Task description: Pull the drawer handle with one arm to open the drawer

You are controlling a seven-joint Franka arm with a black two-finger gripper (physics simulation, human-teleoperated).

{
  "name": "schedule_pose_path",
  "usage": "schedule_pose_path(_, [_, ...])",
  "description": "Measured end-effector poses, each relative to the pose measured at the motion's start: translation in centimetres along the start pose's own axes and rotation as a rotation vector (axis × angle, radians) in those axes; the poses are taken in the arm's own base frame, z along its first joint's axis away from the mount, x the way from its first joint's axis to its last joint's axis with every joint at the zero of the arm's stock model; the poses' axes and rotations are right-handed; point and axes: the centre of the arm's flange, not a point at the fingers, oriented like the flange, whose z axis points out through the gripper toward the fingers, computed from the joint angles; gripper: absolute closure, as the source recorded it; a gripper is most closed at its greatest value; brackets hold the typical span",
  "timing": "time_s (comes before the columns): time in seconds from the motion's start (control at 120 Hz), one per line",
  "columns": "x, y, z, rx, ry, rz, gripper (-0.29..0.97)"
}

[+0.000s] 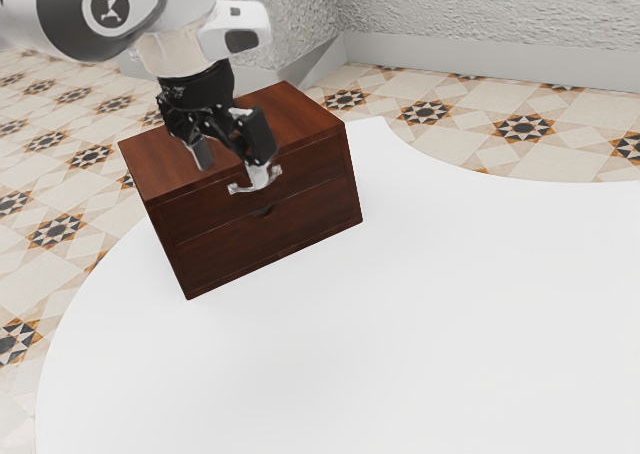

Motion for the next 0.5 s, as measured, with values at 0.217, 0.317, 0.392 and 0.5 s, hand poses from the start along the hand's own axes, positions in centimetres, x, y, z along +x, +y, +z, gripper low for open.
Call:
schedule_pose_path(0.217, [-0.4, -1.3, 0.2, 0.014, -0.033, -0.031, 0.0])
schedule_pose_path(0.317, [-1.7, -2.6, -6.8, 0.013, 0.088, -0.061, 0.0])
schedule_pose_path(0.392, [-2.9, -3.5, -10.1, 0.018, 0.135, -0.078, 0.0])
schedule_pose_path(0.5, [-2.9, -4.7, -10.4, 0.049, 0.139, -0.048, 0.0])
